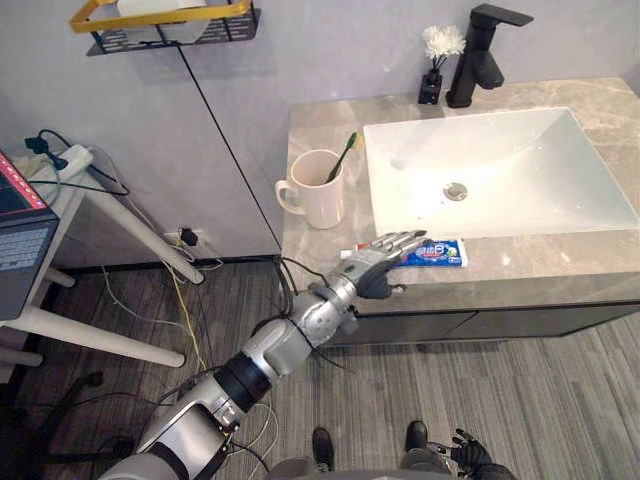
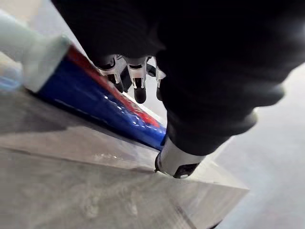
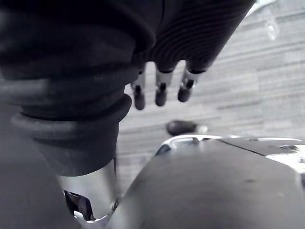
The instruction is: Organize washtable
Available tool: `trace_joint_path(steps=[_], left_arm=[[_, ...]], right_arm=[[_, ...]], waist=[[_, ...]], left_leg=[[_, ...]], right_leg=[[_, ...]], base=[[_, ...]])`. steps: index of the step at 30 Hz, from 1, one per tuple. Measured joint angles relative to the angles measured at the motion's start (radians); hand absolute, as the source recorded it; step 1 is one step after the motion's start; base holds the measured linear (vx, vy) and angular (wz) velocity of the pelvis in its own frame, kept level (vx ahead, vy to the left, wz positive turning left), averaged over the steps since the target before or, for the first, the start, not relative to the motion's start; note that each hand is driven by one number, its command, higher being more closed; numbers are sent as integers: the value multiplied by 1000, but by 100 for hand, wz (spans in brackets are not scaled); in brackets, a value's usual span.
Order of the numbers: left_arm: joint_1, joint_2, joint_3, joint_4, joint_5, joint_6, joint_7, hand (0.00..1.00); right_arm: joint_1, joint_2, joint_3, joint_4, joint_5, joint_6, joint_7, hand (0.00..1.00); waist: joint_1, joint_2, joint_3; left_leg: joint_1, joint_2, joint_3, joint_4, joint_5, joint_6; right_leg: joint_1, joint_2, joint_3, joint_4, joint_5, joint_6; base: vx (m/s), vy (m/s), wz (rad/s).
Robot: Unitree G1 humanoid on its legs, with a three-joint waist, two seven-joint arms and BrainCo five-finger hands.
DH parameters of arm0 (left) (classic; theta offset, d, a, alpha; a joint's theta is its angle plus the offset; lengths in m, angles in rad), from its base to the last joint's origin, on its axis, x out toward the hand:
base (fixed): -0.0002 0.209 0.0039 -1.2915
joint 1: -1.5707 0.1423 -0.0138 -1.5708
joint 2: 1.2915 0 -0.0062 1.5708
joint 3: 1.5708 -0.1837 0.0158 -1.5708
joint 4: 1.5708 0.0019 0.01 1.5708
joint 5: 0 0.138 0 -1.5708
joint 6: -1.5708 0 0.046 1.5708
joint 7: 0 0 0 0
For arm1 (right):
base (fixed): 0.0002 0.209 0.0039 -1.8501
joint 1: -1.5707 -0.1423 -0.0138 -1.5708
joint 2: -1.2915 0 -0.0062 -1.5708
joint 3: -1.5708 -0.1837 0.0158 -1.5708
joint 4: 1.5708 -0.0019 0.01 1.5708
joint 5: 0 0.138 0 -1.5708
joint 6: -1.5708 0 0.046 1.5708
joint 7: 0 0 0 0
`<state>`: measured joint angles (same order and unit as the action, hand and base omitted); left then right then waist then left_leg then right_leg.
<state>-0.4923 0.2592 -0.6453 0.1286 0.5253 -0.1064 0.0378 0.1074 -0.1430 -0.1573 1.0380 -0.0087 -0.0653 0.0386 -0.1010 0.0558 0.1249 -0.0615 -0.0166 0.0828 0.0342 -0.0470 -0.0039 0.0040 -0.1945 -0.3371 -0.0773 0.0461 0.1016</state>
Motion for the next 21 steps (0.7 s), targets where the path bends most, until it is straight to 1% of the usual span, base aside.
trace_joint_path(steps=[3,8,10,12,16,21], left_arm=[[-1,-2,9,-6,1,4,11,0],[-1,15,12,-170,-8,5,9,0],[-1,15,12,-216,-24,-13,6,0],[-1,3,12,-220,-44,-23,2,0],[0,2,7,-220,-64,-23,-40,0],[0,2,5,-220,-62,-23,-41,0]], right_arm=[[3,6,-1,-1,2,-1,0,0],[10,9,-11,-1,8,-4,-4,0],[11,9,-11,-1,10,-6,-7,0],[11,9,-11,0,11,-6,-11,0],[14,10,-9,-1,24,-7,-9,0],[16,9,3,-5,47,-16,7,0]], waist=[[1,-3,2],[6,-3,2],[5,-3,2],[5,-2,1],[6,-1,0],[4,0,0]], left_leg=[[1,1,-1,0,0,0],[-3,0,-1,0,0,0],[-4,-1,-1,1,0,0],[-2,-2,-2,4,0,0],[-4,-1,-1,5,0,1],[-10,-1,-1,8,0,1]], right_leg=[[7,-1,1,-12,6,-6],[-7,-7,10,8,5,-1],[-11,-9,11,17,3,2],[-11,-11,11,23,1,4],[-21,-13,12,37,-1,9],[-29,-14,16,42,-2,10]], base=[[-7,-6,1],[-24,0,-1],[-38,-2,-1],[-62,-6,1],[-62,-15,-2],[-8,-2,-1]])
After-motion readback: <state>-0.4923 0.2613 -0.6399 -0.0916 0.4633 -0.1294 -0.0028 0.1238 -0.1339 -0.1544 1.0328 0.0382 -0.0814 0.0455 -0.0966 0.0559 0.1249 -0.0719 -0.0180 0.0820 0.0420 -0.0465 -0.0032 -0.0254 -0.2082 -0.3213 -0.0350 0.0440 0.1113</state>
